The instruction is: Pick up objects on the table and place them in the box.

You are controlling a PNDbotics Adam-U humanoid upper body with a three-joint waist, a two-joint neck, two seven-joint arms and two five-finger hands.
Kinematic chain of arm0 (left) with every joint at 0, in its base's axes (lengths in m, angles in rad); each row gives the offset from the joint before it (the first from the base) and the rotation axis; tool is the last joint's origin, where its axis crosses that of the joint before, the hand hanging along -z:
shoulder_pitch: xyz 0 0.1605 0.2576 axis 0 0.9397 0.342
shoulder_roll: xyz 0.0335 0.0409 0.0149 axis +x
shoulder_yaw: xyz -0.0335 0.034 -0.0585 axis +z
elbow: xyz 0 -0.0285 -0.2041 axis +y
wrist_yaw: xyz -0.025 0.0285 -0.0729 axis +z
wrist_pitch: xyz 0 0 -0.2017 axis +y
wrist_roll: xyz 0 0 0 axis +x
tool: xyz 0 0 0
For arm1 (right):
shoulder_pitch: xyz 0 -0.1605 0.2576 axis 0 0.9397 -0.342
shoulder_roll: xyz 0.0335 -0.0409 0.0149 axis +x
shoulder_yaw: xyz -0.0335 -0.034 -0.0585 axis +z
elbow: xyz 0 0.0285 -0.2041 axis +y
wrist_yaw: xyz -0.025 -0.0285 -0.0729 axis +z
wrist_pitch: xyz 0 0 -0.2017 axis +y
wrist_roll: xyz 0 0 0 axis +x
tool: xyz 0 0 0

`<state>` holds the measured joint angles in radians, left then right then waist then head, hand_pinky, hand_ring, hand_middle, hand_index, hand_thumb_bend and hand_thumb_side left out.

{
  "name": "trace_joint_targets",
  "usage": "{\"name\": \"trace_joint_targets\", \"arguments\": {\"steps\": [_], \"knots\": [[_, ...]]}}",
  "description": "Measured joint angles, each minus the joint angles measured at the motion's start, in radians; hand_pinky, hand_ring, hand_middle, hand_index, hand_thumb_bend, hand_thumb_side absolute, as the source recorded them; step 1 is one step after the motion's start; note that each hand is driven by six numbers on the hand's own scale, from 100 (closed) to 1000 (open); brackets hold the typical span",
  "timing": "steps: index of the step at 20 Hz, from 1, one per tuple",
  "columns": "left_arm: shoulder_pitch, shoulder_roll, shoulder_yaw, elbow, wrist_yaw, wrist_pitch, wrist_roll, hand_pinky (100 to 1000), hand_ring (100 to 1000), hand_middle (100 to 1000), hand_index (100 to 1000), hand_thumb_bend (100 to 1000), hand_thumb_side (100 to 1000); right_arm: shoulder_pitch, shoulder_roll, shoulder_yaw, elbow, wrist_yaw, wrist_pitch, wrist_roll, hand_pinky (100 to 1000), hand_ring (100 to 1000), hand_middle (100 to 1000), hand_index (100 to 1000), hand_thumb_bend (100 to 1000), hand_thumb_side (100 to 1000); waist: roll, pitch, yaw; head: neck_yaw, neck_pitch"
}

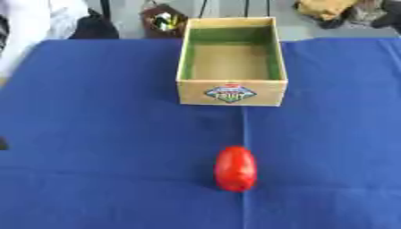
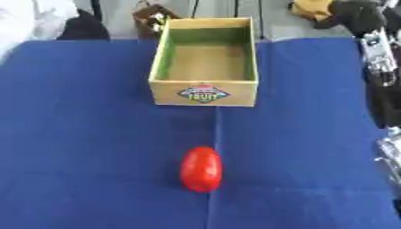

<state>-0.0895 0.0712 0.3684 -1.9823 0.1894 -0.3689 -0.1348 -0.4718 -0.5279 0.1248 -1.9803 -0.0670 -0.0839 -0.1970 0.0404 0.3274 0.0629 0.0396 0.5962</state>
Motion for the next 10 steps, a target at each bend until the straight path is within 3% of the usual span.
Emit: {"name": "trace_joint_targets", "arguments": {"steps": [5,9,10], "knots": [[0.0,0.0,0.0,0.0,0.0,0.001,0.001,332,356,478,781,369,666,-0.045,0.0,0.022,0.0,0.041,-0.002,0.02,947,918,629,767,100,939,-0.001,0.0,-0.001,-0.002,0.0],[0.0,0.0,0.0,0.0,0.0,0.003,0.0,332,356,479,781,368,666,-0.098,-0.006,0.057,0.0,0.103,0.029,0.071,919,908,648,781,100,1000,-0.005,-0.003,0.001,-0.003,0.0],[0.0,0.0,0.0,0.0,0.0,0.003,0.0,332,356,479,781,368,666,-0.113,-0.009,0.066,0.0,0.128,0.042,0.09,909,902,652,785,138,1000,-0.005,-0.004,0.001,-0.005,0.0]]}}
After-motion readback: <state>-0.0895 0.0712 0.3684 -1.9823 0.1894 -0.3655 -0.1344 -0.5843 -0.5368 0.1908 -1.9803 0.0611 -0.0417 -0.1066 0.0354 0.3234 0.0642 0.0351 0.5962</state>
